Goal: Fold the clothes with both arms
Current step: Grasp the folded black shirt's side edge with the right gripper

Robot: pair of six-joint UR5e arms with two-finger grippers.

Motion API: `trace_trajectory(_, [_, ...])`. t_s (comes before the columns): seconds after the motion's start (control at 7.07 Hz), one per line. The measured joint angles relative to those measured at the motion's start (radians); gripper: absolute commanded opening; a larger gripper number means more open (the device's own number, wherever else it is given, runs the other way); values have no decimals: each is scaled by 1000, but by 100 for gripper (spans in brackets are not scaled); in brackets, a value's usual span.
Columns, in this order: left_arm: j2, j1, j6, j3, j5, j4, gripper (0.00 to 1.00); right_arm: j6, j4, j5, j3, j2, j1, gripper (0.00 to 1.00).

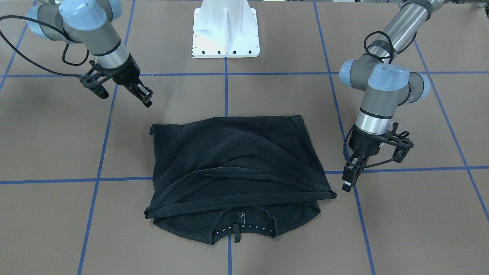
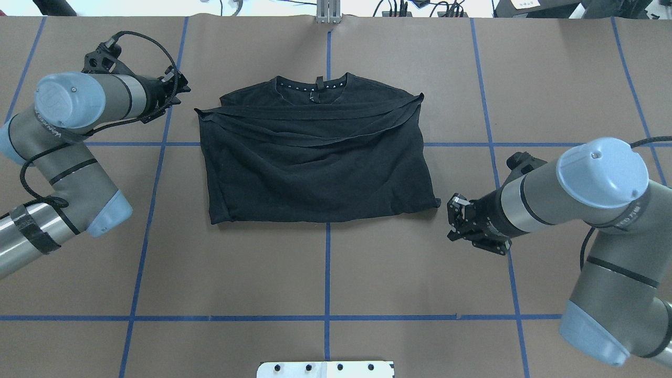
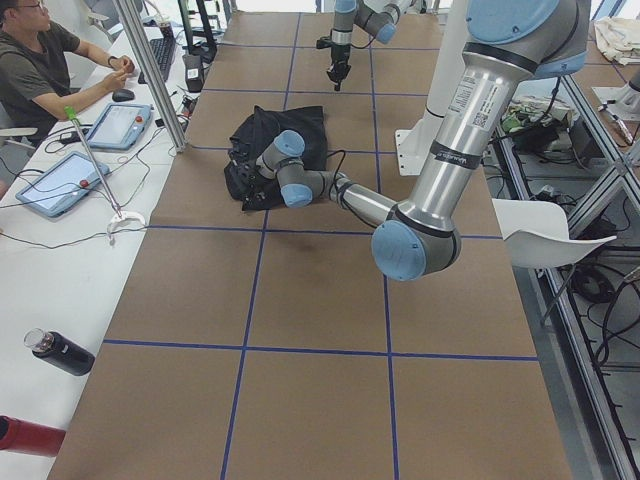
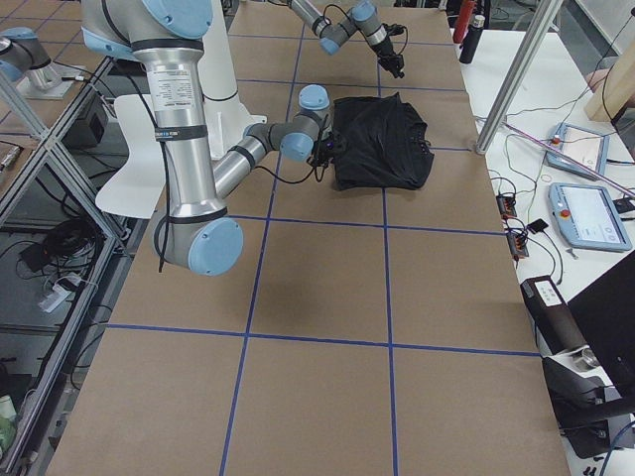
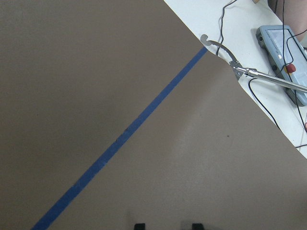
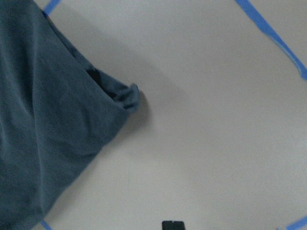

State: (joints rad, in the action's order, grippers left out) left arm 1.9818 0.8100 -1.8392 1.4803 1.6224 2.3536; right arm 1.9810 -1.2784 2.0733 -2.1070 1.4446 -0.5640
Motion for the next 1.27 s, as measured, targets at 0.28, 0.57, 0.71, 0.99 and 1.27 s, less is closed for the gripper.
trace_trajectory(0.28, [-1,0,0,5,4,3,43,68,-1,42,-36,20,48,30])
trace_trajectory(0.57, [-2,0,0,2,4,4,43,80,-1,-76,37,-34,28,54])
trace_trajectory(0.71, [-4,-1,0,2,3,4,43,84,-1,-132,95,-84,2,70])
trace_trajectory(0.99, [-7,-2,0,2,1,4,43,89,0,-214,219,-166,-30,74])
trace_trajectory(1.27, [-7,-3,-1,4,1,3,43,89,0,-250,288,-185,-35,73])
